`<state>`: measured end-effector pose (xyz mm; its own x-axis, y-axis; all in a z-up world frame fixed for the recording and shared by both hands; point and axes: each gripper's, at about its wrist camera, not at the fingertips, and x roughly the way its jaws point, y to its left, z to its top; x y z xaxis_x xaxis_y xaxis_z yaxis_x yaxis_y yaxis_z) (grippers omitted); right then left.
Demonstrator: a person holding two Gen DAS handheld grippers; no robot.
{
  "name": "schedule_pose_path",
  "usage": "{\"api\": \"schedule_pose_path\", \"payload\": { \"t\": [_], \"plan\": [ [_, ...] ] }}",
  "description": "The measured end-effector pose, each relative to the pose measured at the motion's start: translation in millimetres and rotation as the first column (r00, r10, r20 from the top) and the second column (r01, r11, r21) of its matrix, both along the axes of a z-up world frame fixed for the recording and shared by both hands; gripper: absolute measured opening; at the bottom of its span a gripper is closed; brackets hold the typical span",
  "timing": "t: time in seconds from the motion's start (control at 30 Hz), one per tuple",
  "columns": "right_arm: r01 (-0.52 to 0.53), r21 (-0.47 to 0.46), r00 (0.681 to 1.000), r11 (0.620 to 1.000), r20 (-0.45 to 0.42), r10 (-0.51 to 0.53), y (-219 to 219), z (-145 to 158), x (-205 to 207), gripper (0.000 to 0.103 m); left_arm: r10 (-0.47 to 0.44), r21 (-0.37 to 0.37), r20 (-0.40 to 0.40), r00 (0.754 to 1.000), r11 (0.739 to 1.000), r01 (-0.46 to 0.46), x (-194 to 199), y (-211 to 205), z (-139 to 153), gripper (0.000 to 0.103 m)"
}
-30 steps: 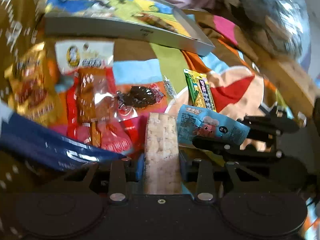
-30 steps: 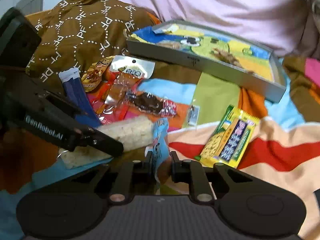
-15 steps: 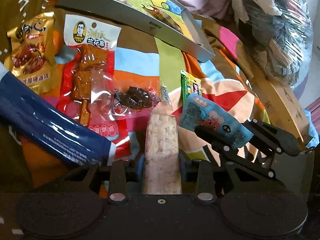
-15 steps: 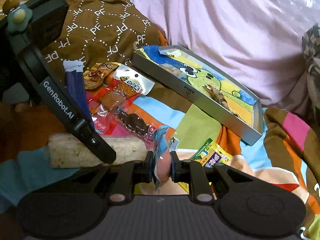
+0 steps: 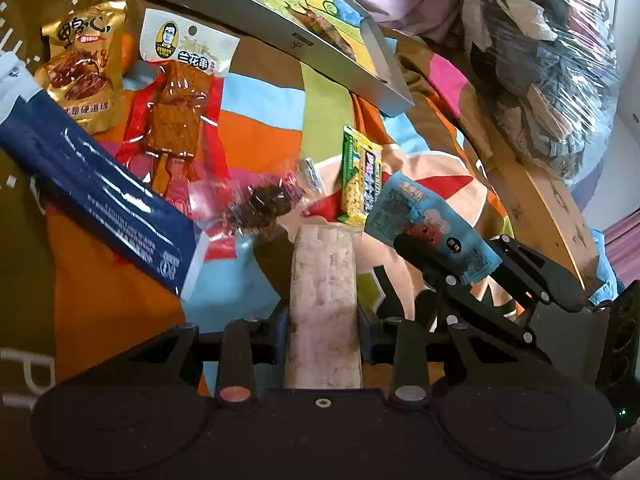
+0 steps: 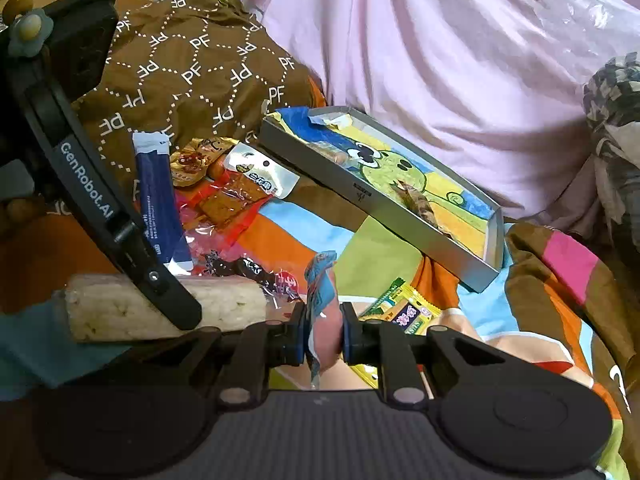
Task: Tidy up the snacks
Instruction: 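Carry the rice-cracker bar and sausage pack into the tray and open both tools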
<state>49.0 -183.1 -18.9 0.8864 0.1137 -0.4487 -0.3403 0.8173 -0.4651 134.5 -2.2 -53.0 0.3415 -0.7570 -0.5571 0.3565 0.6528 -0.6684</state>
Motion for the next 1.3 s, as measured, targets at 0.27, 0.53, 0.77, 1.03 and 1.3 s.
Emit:
{"api": "schedule_pose_path", "payload": {
  "t": [0.27, 0.53, 0.77, 1.03, 1.3],
  "plan": [
    [0.004, 0.009, 0.999, 1.0, 0.047, -0.004, -7, 11, -11, 0.019, 0.041, -0.036, 0.063, 0.997, 0.999, -0.038, -14, 0, 16, 0.036],
    [0.007, -0.004, 0.997, 1.0, 0.075, -0.006, -17, 22, 12, 0.019, 0.214, -0.021, 0.204, 0.955, 0.977, -0.214, 9, 2, 49, 0.036],
    [-0.011, -0.05, 0.992, 0.999, 0.125, 0.017, -23, 45, 67, 0.019, 0.335, -0.052, 0.273, 0.902, 0.941, -0.334, 75, 0, 84, 0.036],
    [-0.022, -0.142, 0.98, 0.99, 0.191, 0.05, -2, 58, 160, 0.019, 0.372, -0.012, 0.351, 0.859, 0.92, -0.393, 158, -7, 118, 0.036],
    [-0.005, -0.09, 0.991, 0.996, 0.131, 0.017, 27, 54, 236, 0.019, 0.39, 0.071, 0.352, 0.851, 0.895, -0.44, 211, 9, 116, 0.036]
  ]
}}
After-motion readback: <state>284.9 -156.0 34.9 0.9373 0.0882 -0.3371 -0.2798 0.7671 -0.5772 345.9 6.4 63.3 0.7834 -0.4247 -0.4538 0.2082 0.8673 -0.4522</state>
